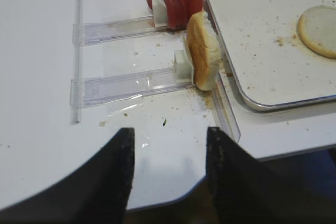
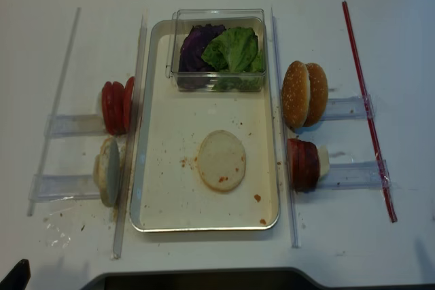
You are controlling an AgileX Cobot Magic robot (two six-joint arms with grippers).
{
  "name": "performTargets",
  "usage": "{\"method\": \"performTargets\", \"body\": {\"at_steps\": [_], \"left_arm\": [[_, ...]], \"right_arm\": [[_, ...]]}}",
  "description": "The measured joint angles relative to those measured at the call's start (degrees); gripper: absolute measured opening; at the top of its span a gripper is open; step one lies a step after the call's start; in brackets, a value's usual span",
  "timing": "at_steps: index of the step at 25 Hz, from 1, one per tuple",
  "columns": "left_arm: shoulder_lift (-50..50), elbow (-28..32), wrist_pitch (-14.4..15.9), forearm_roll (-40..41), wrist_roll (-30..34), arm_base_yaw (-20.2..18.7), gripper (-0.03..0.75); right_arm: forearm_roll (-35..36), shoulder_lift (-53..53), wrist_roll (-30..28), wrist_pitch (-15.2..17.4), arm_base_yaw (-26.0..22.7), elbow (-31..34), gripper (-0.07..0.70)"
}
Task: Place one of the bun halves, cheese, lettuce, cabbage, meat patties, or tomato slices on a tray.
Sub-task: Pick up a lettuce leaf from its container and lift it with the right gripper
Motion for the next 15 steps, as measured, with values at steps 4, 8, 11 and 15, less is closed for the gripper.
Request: {"method": "performTargets", "body": {"at_steps": [4, 8, 11, 15], "left_arm": [[0.0, 0.0, 0.0, 0.0, 0.0, 0.0, 0.306], [0.0, 0.0, 0.0, 0.0, 0.0, 0.0, 0.306], [0.0, 0.0, 0.0, 0.0, 0.0, 0.0, 0.306], [0.0, 0.0, 0.0, 0.0, 0.0, 0.0, 0.306]], "right_arm": [[0.0, 0.0, 0.0, 0.0, 0.0, 0.0, 0.696], [0.0, 0.0, 0.0, 0.0, 0.0, 0.0, 0.696], [0.8, 0.0, 0.0, 0.0, 0.0, 0.0, 0.696], [1.19, 0.0, 0.0, 0.0, 0.0, 0.0, 0.696]]}}
